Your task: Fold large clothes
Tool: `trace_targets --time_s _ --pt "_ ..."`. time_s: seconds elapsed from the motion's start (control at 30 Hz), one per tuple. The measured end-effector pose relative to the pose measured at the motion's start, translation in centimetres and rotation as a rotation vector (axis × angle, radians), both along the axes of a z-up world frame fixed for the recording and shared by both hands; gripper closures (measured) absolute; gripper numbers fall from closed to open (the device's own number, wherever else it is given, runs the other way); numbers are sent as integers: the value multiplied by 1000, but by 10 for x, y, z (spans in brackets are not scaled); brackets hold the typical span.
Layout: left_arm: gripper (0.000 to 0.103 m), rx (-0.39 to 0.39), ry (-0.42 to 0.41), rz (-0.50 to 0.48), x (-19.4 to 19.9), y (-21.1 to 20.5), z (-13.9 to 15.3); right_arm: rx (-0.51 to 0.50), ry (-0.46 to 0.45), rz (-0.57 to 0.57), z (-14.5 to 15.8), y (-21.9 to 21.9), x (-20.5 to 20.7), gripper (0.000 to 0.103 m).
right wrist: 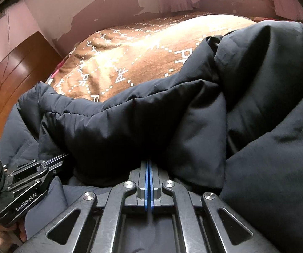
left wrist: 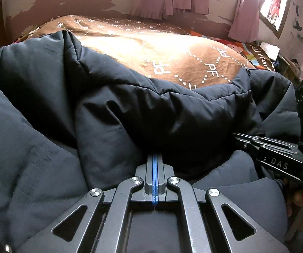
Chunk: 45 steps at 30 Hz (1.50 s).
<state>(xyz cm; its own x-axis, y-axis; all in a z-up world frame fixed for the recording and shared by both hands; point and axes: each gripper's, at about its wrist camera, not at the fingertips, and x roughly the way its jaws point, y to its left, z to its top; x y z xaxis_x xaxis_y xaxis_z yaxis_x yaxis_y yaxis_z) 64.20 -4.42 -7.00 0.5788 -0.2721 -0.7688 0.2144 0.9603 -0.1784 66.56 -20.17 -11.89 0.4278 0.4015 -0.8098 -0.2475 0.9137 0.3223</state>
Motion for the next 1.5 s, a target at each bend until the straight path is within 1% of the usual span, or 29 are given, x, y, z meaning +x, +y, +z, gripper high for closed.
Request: trace_targets --time_s 0.13,0.23,0.3,0.33,0.37,0.4,0.43,0.47,0.5,0.53,0.57,0.6,0.63,0.67,0.7,0.73,0.8,0.83,0.87,0.9,0.97,1.03,1.1,1.17,1.33,1.5 --pt "103 -14 -4 0 -2 2 4 3 -1 -1 1 -1 -2 102" --pt "103 -32 -28 2 -7 4 13 12 -24 2 8 -3 -7 99" --pt "103 -43 -52 3 -12 6 19 29 -51 2 15 -7 -14 87" --pt "101 -47 -67 8 -14 6 23 44 -71 1 21 -9 -17 78" --pt "97 -53 -84 19 -17 8 28 57 -96 -1 27 -11 -22 71" --pt "94 -61 -97 27 -20 9 31 58 -108 -4 30 -12 -24 67" --pt "87 -69 -108 35 -22 10 35 46 -129 -18 34 -13 -27 59" --pt "78 -81 -126 44 -26 12 39 46 -149 -29 38 -16 -31 56" --pt "74 -86 -138 50 -28 13 41 51 -170 -48 43 -20 -34 55" --pt "66 -89 -158 63 -33 14 46 54 -186 -68 47 -23 -37 54" --pt "61 -93 -173 71 -36 14 50 57 -195 -81 49 -26 -39 53" --pt "58 -95 -185 80 -39 16 54 64 -209 -102 53 -31 -42 50" --pt "51 -92 -195 91 -42 16 56 62 -219 -117 56 -33 -43 48" --pt "45 -91 -206 101 -44 16 60 59 -235 -138 60 -36 -47 43" --pt "43 -95 -221 110 -48 16 64 61 -245 -149 63 -38 -49 38" --pt "40 -98 -230 117 -51 18 67 61 -260 -163 67 -40 -53 37" --pt "31 -107 -241 133 -56 19 74 59 -282 -177 75 -44 -60 31" --pt "24 -110 -251 143 -60 20 77 60 -292 -182 78 -46 -63 28" --pt "19 -116 -268 155 -64 20 81 59 -303 -190 82 -49 -67 22" --pt "17 -119 -281 160 -67 21 84 61 -309 -193 84 -50 -69 17" --pt "8 -114 -297 165 -72 20 89 68 -323 -200 89 -54 -75 10" --pt "5 -83 -313 172 -77 20 95 69 -334 -207 93 -57 -79 6" --pt "4 -70 -338 176 -83 19 99 64 -347 -215 98 -59 -84 1" --pt "2 -67 -357 185 -90 19 103 54 -365 -215 103 -60 -89 0" --pt "2 -56 -386 201 -107 21 115 23 -403 -197 116 -56 -105 0" --pt "2 -16 -425 202 -131 18 127 5 -437 -185 129 -53 -122 0"
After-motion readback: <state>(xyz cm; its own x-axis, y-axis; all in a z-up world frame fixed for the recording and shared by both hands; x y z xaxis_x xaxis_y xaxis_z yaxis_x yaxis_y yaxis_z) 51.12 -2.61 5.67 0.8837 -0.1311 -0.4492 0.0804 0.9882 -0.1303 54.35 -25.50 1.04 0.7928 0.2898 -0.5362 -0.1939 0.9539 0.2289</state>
